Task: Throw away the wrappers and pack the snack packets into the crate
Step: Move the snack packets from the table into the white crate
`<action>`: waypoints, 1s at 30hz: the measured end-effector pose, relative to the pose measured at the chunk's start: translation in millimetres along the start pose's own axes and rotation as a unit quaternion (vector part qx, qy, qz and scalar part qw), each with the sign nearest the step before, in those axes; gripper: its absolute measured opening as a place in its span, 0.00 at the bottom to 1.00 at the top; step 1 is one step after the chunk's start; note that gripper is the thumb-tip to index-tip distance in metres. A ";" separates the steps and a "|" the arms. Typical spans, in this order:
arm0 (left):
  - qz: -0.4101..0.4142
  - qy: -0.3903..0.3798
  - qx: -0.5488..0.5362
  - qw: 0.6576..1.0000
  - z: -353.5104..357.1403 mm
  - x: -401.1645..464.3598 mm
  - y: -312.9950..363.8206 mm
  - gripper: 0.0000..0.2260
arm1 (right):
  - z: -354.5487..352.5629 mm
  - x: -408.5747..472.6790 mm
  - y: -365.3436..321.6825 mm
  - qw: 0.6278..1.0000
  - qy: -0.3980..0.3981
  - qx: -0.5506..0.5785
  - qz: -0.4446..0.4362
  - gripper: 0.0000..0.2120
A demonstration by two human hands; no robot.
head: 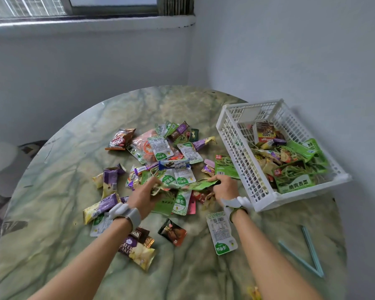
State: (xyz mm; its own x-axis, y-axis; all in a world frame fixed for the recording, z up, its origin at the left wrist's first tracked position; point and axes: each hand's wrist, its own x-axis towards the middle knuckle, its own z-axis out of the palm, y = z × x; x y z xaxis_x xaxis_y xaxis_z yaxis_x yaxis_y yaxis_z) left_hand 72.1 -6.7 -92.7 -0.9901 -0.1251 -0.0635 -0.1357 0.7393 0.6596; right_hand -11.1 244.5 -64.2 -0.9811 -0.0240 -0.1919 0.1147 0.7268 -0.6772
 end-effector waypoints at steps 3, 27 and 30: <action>-0.076 0.042 -0.137 0.987 -9.0 11.3 35.6 0.14 | -43.2 7.1 6.5 0.995 0.036 0.094 0.027 0.08; -0.120 -0.136 -0.272 0.945 181.2 112.6 336.1 0.47 | -268.7 72.2 187.4 0.997 0.035 -0.057 0.034 0.21; -0.068 -0.072 -0.112 0.989 196.3 106.4 338.9 0.32 | -254.6 82.6 188.7 0.984 0.007 -0.173 0.037 0.16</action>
State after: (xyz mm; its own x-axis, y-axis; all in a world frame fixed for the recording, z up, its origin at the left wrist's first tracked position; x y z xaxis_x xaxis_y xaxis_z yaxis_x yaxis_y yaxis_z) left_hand -86.2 360.5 -23.0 -0.9601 -0.1070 -0.2585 -0.2734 0.5542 0.7862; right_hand -110.2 554.5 -27.0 -0.9747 0.0453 -0.2191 0.1279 0.9164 -0.3794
